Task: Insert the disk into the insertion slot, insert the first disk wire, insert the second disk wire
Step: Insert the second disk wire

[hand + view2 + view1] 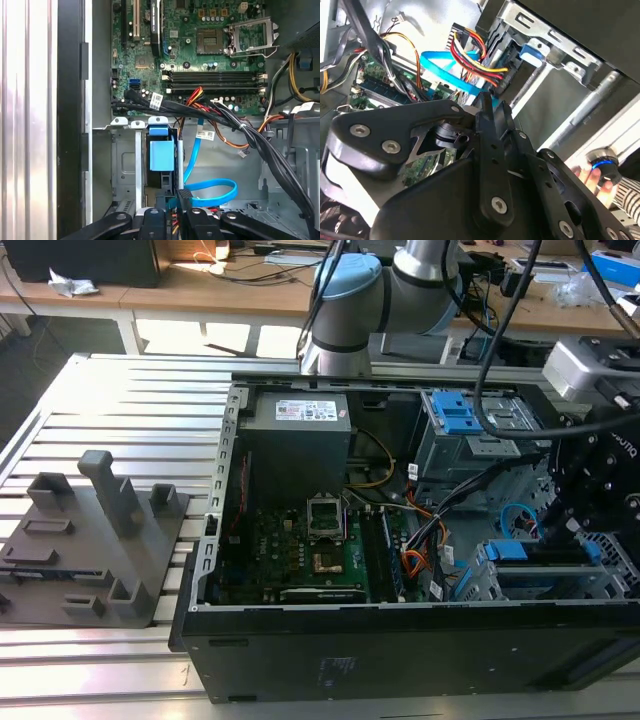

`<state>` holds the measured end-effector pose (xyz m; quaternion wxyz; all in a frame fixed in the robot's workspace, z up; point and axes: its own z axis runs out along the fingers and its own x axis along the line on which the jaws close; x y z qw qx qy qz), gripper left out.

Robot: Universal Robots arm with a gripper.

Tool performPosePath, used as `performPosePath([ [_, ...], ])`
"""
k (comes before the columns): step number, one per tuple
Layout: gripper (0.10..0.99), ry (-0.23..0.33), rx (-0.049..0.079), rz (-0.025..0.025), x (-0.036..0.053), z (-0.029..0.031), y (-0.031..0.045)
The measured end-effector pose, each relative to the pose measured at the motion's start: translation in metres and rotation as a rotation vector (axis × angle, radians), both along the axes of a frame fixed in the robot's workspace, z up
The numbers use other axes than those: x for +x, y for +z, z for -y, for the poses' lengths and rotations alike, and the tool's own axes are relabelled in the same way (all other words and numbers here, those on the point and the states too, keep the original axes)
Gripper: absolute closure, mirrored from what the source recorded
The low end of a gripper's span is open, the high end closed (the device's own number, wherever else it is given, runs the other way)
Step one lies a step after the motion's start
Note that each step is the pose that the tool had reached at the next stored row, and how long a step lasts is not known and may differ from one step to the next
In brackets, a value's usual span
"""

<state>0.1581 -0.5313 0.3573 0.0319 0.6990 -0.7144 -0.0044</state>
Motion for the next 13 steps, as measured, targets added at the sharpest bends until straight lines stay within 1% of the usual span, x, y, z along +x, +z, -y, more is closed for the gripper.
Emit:
performPosePath([
  [1,0.847,0.000,0.000,0.0000,0.0000,-0.0007,0.0075],
  [2,0.929,0.000,-0.001,0.0000,0.0000,-0.0011,0.0152],
  [3,0.980,0.000,-0.001,0.0000,0.0000,-0.0019,0.0236],
  [4,0.980,0.000,-0.002,0.0000,0.0000,-0.0024,0.0307],
  [5,0.980,0.000,-0.002,0.0000,0.0000,-0.0025,0.0342],
  [13,0.980,0.000,-0.002,0.0000,0.0000,-0.0025,0.0346],
])
